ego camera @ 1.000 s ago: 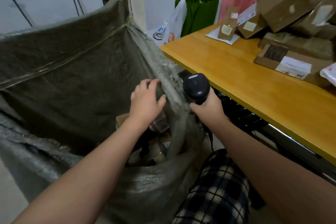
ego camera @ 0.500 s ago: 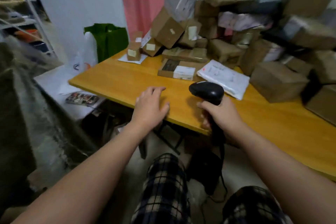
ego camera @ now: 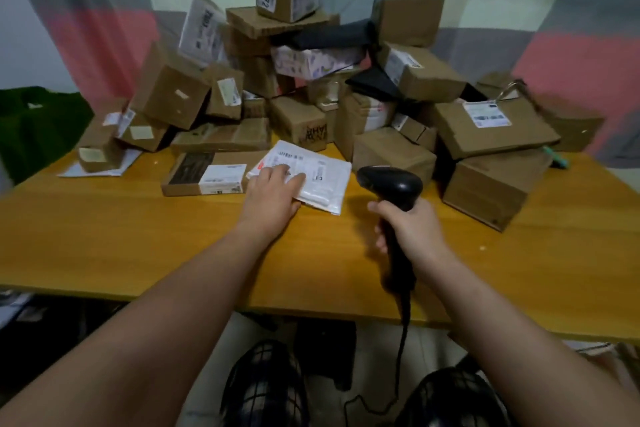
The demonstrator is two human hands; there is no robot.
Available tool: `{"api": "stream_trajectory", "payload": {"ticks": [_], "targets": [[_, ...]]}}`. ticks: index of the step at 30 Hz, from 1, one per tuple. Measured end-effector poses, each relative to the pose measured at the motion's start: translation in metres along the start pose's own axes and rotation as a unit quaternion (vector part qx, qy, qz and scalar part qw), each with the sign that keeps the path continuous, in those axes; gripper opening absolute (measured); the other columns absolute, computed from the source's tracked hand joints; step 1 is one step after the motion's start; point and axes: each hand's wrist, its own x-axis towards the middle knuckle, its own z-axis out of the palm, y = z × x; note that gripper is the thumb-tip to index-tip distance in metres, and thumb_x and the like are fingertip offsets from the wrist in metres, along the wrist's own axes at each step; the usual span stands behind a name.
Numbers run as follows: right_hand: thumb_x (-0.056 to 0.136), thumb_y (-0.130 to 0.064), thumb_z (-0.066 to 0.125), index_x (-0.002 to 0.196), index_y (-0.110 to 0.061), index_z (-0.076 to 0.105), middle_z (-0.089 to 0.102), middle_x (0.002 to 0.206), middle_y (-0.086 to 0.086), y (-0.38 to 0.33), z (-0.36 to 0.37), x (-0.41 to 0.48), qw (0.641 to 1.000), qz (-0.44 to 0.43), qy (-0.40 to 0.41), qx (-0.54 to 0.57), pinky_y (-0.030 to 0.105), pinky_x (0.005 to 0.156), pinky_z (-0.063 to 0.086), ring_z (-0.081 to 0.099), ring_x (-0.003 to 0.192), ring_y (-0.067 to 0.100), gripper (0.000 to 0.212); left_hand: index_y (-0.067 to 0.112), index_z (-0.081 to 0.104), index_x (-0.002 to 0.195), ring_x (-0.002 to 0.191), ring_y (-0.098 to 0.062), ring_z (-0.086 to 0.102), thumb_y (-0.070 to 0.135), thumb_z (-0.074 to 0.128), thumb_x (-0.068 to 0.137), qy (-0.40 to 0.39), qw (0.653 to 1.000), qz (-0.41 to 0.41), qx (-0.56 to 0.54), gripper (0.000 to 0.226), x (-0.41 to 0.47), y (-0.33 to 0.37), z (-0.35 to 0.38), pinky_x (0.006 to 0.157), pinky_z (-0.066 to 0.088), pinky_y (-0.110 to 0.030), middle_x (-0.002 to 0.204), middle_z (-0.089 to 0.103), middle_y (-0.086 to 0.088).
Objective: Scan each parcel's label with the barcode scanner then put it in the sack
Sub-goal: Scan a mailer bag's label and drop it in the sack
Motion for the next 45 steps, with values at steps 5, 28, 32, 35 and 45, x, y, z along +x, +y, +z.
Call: {"api": "stream_trajectory", "payload": {"ticks": [5, 28, 32, 35, 45], "targets": [[0.086, -0.018, 0.068, 0.095, -0.009, 0.061, 0.060, 0.058, 0.002, 0.006, 0.005, 0.008, 0.999, 0.004, -0.031, -0.008, 0.026, 0.047, 0.048, 0.056, 0.046, 0.015, 0.014, 0.028, 0.061, 0.125, 0.109, -0.021, 0.050, 0.030, 0.042, 0.101, 0.033, 0.994, 0.105, -0.005, 0.031, -0.004, 0.005, -0.015, 0.092, 0.032, -0.035, 0.119, 0.060, 0.001], [0.082, -0.014, 0.072, 0.096, -0.009, 0.060, 0.059, 0.057, 0.005, 0.013, 0.020, 0.000, 0.996, -0.079, -0.017, -0.030, 0.028, 0.044, 0.043, 0.054, 0.040, 0.019, 0.020, 0.012, 0.058, 0.118, 0.109, -0.028, 0.056, 0.043, 0.067, 0.086, -0.214, 0.921, -0.239, -0.221, 0.045, -0.037, 0.007, -0.025, 0.085, 0.048, -0.035, 0.118, 0.061, -0.007], [0.084, -0.013, 0.070, 0.098, -0.008, 0.060, 0.060, 0.059, 0.004, 0.014, 0.014, -0.006, 0.996, -0.087, 0.004, 0.009, 0.028, 0.044, 0.043, 0.054, 0.041, 0.018, 0.017, 0.014, 0.055, 0.081, 0.078, -0.023, 0.056, 0.024, 0.069, 0.087, -0.102, 0.913, -0.225, -0.323, 0.018, -0.047, 0.005, -0.027, 0.062, 0.041, -0.031, 0.078, 0.058, -0.003], [0.084, -0.010, 0.071, 0.090, -0.006, 0.062, 0.060, 0.057, 0.002, 0.011, 0.009, -0.020, 0.992, -0.124, -0.001, 0.028, 0.030, 0.044, 0.047, 0.057, 0.043, 0.018, 0.012, 0.012, 0.057, 0.087, 0.073, -0.018, 0.059, 0.018, 0.070, 0.086, 0.008, 0.864, -0.211, -0.457, 0.014, -0.060, -0.003, -0.027, 0.064, 0.049, -0.032, 0.079, 0.061, -0.005], [0.088, -0.011, 0.067, 0.075, -0.008, 0.062, 0.058, 0.058, 0.017, 0.020, 0.024, -0.061, 0.988, -0.125, -0.033, 0.083, 0.027, 0.044, 0.048, 0.056, 0.045, 0.025, 0.014, 0.014, 0.066, 0.100, 0.070, -0.005, 0.058, 0.017, 0.066, 0.090, 0.138, 0.752, -0.229, -0.602, 0.011, -0.097, 0.006, -0.011, 0.065, 0.051, -0.022, 0.083, 0.065, 0.002]]}}
